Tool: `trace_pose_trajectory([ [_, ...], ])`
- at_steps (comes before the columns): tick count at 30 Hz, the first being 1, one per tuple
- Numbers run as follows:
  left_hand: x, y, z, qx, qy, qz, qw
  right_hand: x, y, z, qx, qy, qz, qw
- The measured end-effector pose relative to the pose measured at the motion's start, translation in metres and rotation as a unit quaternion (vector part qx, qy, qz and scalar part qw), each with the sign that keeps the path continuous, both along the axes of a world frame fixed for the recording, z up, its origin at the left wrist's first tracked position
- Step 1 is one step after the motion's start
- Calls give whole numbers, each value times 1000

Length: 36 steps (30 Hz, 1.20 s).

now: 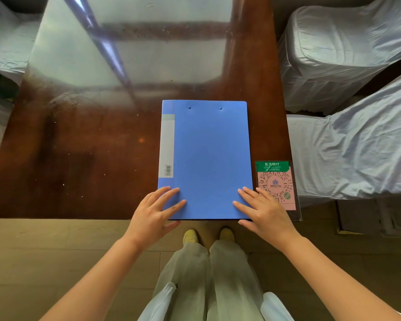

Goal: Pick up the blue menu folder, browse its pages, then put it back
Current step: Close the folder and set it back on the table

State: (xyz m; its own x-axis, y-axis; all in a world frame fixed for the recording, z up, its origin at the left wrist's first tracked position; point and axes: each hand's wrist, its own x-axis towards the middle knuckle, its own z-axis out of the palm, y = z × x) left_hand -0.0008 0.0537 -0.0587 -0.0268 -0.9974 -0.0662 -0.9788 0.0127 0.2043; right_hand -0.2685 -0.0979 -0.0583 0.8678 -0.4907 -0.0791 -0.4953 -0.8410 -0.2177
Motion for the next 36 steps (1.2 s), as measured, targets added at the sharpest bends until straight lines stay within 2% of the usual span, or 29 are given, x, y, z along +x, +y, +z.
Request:
trace_pose_trajectory([
  [36, -7, -2, -9, -4, -9, -9, 1000, -15, -14, 1, 14, -28, 24, 999],
])
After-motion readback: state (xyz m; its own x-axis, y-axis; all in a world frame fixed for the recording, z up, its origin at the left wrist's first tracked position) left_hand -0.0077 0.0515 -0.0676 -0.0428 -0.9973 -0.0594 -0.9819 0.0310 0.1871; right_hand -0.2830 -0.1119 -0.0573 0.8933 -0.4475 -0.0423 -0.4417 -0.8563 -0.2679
